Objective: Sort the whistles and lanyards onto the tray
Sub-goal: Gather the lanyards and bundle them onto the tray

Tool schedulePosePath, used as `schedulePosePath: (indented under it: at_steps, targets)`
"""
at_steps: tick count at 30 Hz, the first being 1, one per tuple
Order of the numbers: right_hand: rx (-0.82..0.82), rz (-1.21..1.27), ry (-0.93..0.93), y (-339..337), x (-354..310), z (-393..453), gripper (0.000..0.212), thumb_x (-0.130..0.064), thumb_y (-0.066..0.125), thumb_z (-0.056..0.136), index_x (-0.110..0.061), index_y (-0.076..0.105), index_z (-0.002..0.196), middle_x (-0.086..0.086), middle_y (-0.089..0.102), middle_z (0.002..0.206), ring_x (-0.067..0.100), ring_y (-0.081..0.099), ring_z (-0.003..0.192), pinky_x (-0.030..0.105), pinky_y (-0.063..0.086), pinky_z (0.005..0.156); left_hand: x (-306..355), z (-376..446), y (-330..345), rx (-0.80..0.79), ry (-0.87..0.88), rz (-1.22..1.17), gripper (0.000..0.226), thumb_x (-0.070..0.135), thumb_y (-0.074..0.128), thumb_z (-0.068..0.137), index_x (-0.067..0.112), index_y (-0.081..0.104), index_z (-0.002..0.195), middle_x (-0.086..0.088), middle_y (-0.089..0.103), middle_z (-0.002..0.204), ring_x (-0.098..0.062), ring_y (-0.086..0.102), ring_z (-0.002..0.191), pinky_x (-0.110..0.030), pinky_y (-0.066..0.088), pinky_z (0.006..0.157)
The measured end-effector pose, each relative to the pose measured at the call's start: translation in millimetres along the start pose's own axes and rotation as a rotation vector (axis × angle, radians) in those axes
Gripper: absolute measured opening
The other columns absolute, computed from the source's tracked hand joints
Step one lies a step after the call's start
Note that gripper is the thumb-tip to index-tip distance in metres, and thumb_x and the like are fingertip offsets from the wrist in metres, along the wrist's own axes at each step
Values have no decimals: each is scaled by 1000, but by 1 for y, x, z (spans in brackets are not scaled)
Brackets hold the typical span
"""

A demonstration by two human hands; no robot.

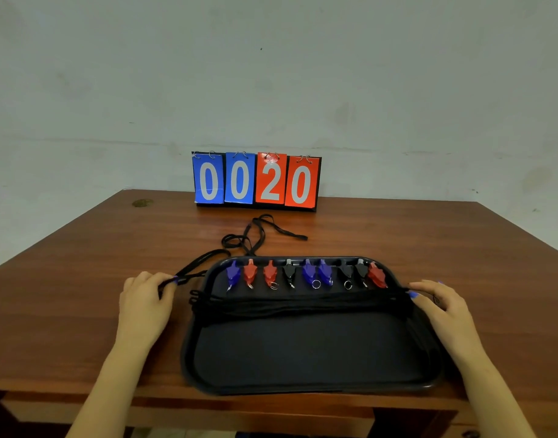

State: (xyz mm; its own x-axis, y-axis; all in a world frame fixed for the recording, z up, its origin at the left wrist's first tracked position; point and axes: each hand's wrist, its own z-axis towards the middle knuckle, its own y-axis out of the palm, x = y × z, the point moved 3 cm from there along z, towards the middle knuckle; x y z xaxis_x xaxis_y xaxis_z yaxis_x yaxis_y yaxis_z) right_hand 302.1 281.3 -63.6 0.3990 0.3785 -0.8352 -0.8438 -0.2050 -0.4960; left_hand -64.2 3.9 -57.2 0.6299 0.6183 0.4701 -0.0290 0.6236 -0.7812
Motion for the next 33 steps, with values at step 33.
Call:
schedulePosePath:
  at_steps: [33]
  targets:
    - [-881,-300,-555,237,-226,-60,63,-10,56,82,-21,35,141,6,41,142,25,33,133,51,31,107,8,-20,-21,356,194,-491,19,28,28,87,20,45,87,20,41,79,-24,47,73,-27,35,60]
